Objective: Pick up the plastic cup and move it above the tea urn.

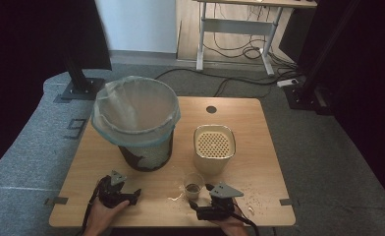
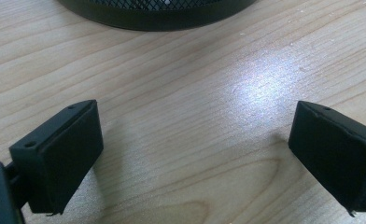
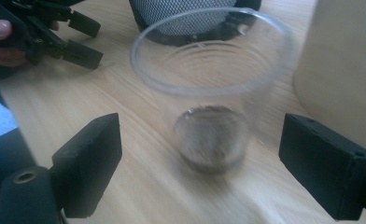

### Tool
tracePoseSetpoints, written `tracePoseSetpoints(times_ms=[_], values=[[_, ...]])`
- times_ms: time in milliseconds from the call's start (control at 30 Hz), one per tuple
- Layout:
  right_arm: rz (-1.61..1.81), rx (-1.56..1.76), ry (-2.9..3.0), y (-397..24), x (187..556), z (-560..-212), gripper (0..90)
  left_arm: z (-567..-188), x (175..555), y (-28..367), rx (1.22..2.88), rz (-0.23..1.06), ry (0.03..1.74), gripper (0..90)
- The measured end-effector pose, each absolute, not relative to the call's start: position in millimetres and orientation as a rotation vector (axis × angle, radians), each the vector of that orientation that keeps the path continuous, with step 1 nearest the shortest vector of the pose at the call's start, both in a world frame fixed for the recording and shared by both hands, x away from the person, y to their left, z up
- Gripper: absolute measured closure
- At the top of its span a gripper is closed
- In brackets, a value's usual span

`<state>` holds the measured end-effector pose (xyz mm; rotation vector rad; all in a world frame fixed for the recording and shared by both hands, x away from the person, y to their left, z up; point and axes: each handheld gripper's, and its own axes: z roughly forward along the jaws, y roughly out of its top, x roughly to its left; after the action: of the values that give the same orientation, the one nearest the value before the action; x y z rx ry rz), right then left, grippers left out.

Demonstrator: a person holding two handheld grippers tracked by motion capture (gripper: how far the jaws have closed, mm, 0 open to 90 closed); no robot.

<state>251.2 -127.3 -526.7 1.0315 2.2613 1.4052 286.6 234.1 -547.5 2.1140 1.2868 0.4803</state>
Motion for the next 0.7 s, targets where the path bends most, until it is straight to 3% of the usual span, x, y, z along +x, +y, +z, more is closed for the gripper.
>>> tracePoseSetpoints(times_ms=[267,367,433,700], values=[[1.376,1.000,2.258,-100.9,274.3,-530.4,15.1,-547.6,286.5,234.1,2.114,0.481,1.287,2.6],[1.361,0.971,2.242,-96.9,281.4,-532.8,28.8,-547.6,286.3,234.1,2.114,0.481,1.286,2.8],[1.368,0.955,2.236,-99.3,281.6,-532.3,33.1,-547.6,286.2,234.1,2.114,0.482,1.286,2.8],[1.442,0.964,2.179,-114.2,275.0,-520.1,36.0,-547.6,285.6,234.2,2.115,0.482,1.281,3.2]])
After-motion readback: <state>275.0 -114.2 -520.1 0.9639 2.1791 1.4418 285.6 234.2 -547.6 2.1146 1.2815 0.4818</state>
